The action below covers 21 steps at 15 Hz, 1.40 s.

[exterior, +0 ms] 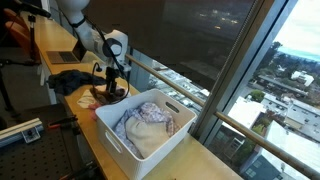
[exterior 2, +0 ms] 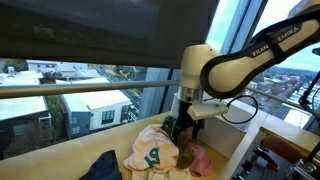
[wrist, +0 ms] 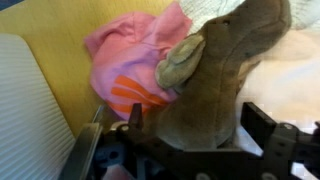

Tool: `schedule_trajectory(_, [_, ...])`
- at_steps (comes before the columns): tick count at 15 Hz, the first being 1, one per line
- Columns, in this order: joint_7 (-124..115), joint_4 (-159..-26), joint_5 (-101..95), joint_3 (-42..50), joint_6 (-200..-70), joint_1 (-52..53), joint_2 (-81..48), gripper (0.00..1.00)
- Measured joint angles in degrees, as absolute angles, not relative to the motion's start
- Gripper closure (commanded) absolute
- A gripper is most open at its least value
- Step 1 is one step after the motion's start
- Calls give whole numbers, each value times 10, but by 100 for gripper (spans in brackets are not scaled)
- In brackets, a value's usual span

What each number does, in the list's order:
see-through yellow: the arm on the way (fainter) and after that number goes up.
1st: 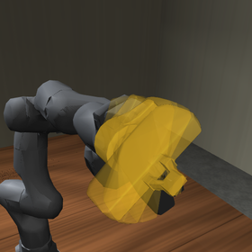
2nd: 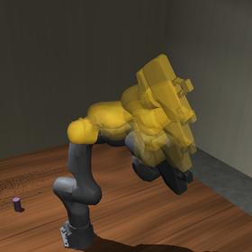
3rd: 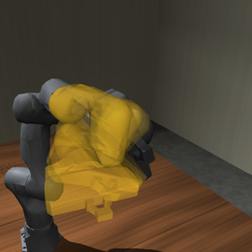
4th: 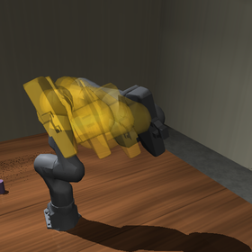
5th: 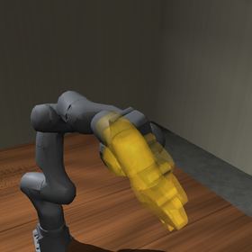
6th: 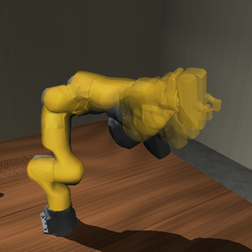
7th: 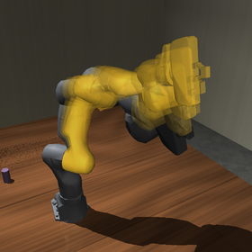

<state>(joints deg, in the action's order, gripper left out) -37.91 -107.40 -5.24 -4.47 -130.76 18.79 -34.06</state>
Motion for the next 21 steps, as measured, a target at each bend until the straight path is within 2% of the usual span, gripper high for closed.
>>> schedule_trajectory(13, [-344, -1049, 25, -48, -1329, 185, -384, 0])
schedule_trajectory(14, [-342, -1048, 26, -48, -1329, 183, -384, 10])
schedule_trajectory(15, [-341, -1048, 28, -48, -1329, 182, -384, 28])
schedule_trajectory(21, [-340, -1041, 28, -48, -1329, 186, -383, 73])
